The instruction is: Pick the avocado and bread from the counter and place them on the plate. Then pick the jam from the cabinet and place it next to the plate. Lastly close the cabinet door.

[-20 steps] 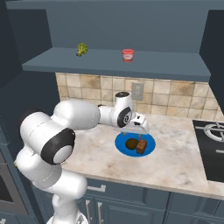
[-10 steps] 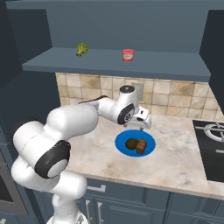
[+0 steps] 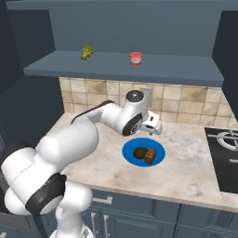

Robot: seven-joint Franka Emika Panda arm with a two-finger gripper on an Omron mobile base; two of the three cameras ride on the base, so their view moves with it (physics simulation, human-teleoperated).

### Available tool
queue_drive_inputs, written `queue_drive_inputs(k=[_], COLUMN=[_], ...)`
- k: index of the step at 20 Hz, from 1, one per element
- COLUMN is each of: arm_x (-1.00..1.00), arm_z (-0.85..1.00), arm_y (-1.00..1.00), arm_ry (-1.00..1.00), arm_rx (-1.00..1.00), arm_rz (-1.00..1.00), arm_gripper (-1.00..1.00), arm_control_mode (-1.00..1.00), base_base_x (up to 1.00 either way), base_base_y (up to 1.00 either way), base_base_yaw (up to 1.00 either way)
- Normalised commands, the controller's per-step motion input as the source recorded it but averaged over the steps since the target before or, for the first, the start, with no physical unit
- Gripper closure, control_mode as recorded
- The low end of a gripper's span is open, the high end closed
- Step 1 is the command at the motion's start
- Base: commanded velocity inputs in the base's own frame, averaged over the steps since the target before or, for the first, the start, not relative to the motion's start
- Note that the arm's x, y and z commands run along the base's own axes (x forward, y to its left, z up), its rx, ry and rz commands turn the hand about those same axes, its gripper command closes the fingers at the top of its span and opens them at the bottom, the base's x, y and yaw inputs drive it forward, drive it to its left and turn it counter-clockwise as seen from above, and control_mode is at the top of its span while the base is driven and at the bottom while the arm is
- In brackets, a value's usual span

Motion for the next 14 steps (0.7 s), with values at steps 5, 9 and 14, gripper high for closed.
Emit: queue_drive_inputs(k=[5, 9, 14], arm_x=[-0.36, -0.28, -0.24], arm_z=[0.31, 0.33, 0.37], arm_y=[0.03, 0.06, 0.10], arm_ry=[-0.15, -0.14, -0.13], arm_rx=[0.00, 0.00, 0.00], arm_rz=[0.00, -0.01, -0.03], arm_gripper=[-1.00, -1.00, -1.00], arm_control_mode=[-1.00, -1.00, -1.00], base_base_x=[0.00, 0.00, 0.00], base_base_y=[0.00, 0.00, 0.00], base_base_yaw=[0.00, 0.00, 0.00])
